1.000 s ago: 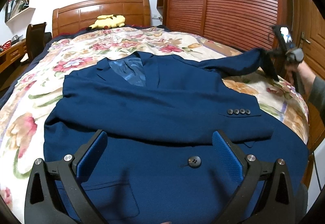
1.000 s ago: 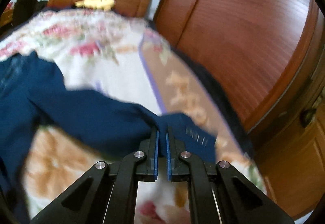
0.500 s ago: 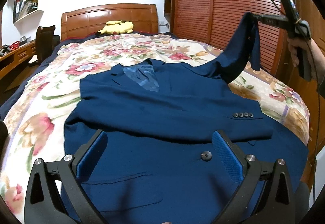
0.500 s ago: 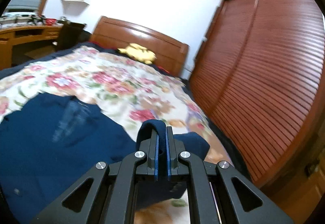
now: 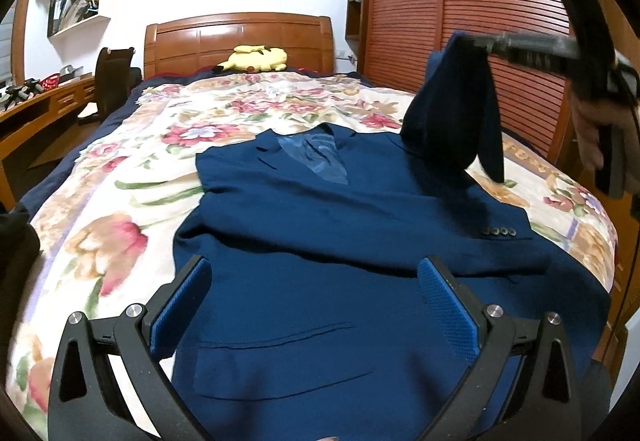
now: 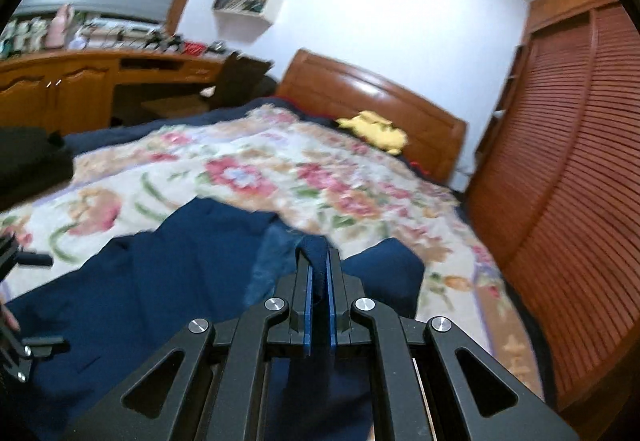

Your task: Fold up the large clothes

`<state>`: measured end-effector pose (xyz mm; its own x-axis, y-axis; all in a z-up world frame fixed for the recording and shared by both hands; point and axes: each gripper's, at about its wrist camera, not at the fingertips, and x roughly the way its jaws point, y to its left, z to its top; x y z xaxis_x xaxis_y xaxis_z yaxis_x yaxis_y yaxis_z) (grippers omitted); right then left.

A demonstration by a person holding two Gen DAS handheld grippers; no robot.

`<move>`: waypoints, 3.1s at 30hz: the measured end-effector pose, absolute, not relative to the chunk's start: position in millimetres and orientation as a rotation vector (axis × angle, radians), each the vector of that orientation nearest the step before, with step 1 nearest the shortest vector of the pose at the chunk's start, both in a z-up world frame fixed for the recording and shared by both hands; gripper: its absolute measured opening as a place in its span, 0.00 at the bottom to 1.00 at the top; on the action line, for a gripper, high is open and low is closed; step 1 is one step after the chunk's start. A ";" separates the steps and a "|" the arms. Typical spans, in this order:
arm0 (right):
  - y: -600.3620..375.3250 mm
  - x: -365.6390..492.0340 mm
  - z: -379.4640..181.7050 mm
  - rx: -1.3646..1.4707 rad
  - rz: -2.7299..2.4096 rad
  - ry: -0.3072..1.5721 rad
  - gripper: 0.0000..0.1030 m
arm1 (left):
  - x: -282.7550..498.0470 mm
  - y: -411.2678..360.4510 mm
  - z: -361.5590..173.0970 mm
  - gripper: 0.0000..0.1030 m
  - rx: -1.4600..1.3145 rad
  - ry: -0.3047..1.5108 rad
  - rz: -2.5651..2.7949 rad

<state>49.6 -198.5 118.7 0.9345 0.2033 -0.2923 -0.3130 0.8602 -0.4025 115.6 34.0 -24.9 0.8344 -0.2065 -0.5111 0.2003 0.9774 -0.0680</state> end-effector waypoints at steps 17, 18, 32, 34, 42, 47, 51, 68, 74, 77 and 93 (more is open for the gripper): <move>-173.3 65.5 100.8 -0.472 0.409 0.501 0.42 | 114.2 35.5 -27.1 1.00 -0.011 0.541 -0.216; -170.9 65.9 98.7 -0.477 0.414 0.492 0.43 | 114.1 35.3 -26.9 1.00 -0.011 0.541 -0.216; -223.0 86.3 41.6 -0.346 0.316 0.586 0.44 | 117.2 23.2 -27.6 1.00 -0.005 0.551 -0.245; -228.0 96.6 29.8 -0.317 0.303 0.620 0.44 | 117.7 21.8 -28.2 1.00 -0.003 0.553 -0.246; -218.3 122.9 6.5 -0.234 0.313 0.712 0.44 | 118.1 20.2 -32.3 1.00 0.013 0.565 -0.238; -208.9 139.0 -5.4 -0.214 0.309 0.781 0.47 | 118.4 23.6 -31.7 1.00 0.010 0.564 -0.236; -207.6 148.8 -4.3 -0.171 0.329 0.792 0.49 | 116.5 26.9 -31.7 1.00 0.011 0.562 -0.234; -153.0 106.6 69.9 -0.293 0.457 0.490 0.05 | 102.3 59.8 -29.1 1.00 -0.024 0.543 -0.199; -124.6 72.0 104.2 -0.309 0.525 0.382 0.05 | 101.1 71.7 -27.6 1.00 -0.044 0.536 -0.180; -117.1 54.9 112.7 -0.312 0.550 0.366 0.05 | 100.7 77.0 -28.9 1.00 -0.034 0.534 -0.161; -131.7 1.8 57.2 -0.271 0.585 0.479 0.05 | 96.8 87.3 -29.3 1.00 -0.054 0.531 -0.151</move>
<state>1.8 -131.7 57.2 0.7289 0.4629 -0.5043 -0.5859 0.8029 -0.1099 96.8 87.3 -29.3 0.8512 -0.1575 -0.5006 0.1296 0.9874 -0.0903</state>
